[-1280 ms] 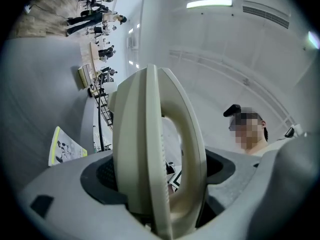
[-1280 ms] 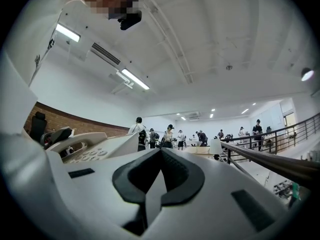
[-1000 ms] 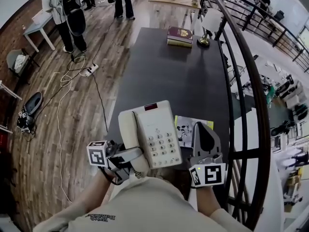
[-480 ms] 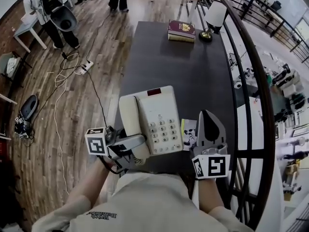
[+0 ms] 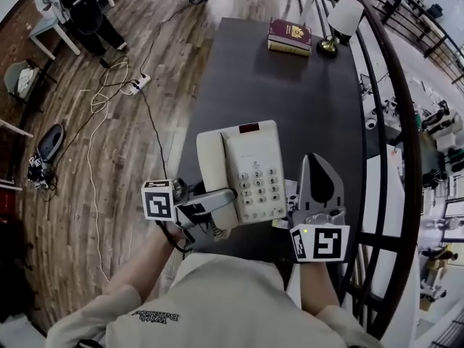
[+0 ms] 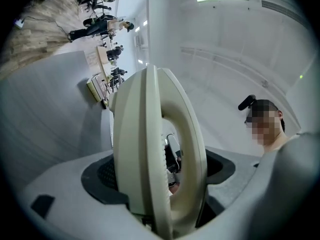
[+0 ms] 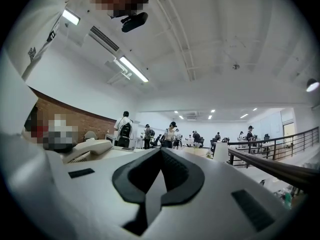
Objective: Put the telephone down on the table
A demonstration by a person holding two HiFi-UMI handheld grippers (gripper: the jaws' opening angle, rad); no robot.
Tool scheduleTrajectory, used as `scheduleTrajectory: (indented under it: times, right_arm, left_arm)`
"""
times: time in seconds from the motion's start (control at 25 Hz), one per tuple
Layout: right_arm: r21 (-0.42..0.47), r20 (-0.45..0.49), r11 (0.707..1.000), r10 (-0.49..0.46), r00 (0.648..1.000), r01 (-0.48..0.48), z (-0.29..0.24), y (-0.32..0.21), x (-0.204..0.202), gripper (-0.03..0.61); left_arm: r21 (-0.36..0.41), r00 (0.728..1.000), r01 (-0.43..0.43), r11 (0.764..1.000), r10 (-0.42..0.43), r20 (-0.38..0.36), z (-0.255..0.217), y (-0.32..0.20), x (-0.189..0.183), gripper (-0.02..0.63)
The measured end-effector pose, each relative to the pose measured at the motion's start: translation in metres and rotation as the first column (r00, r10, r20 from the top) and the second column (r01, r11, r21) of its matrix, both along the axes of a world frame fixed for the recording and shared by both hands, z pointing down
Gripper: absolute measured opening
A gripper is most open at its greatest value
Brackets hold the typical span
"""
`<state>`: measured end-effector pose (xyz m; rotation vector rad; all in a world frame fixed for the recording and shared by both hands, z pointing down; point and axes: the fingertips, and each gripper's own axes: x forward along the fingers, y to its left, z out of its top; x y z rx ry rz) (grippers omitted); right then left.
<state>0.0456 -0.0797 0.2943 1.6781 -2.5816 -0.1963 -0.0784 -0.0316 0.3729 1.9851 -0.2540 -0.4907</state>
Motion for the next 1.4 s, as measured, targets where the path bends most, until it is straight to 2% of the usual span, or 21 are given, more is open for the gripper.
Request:
scheduleTrajectory:
  times: [0.28, 0.44, 0.52, 0.6, 0.8, 0.88, 1.04, 1.16, 1.4]
  right_arm:
    - [-0.019, 0.048, 0.998, -0.056, 0.997, 0.057, 0.01, -0.053, -0.003, 0.002]
    - [0.014, 0.028, 0.998, -0.059, 0.998, 0.059, 0.029, -0.068, -0.005, 0.002]
    - [0.02, 0.056, 0.997, -0.072, 0.996, 0.071, 0.041, -0.076, -0.007, 0.002]
    - [0.025, 0.076, 0.996, -0.089, 0.993, 0.087, 0.039, -0.107, -0.008, 0.002]
    - [0.07, 0.038, 0.994, -0.089, 0.995, 0.086, 0.025, -0.22, -0.006, 0.002]
    - [0.104, 0.058, 0.992, -0.083, 0.995, 0.077, 0.034, -0.255, -0.002, 0.002]
    - [0.1, 0.024, 0.993, -0.06, 0.998, 0.057, 0.069, -0.324, 0.004, 0.002]
    - [0.086, 0.009, 0.996, -0.038, 0.999, 0.037, 0.095, -0.367, 0.009, 0.002]
    - [0.004, -0.005, 1.0, -0.018, 1.0, 0.018, 0.157, -0.431, 0.005, 0.002]
  left_arm:
    - [-0.05, 0.999, 0.053, 0.997, -0.052, 0.015, 0.015, -0.044, 0.007, 0.433]
    - [-0.042, 0.997, 0.073, 0.996, -0.072, 0.025, 0.04, -0.059, 0.007, 0.433]
    - [-0.02, 0.997, 0.078, 0.997, -0.077, 0.028, 0.056, -0.071, 0.007, 0.433]
    - [0.005, 0.996, 0.077, 0.997, -0.078, 0.033, 0.058, -0.106, 0.007, 0.433]
    - [0.03, 0.996, 0.085, 0.996, -0.086, 0.027, 0.046, -0.231, 0.011, 0.433]
    - [0.042, 0.996, 0.084, 0.996, -0.085, 0.013, 0.054, -0.269, 0.013, 0.433]
    - [0.05, 0.996, 0.08, 0.996, -0.082, 0.025, 0.082, -0.338, 0.016, 0.433]
    - [0.03, 0.996, 0.086, 0.996, -0.087, 0.032, 0.11, -0.386, 0.017, 0.433]
    - [-0.067, 0.991, 0.106, 0.992, -0.1, 0.086, 0.179, -0.462, 0.018, 0.433]
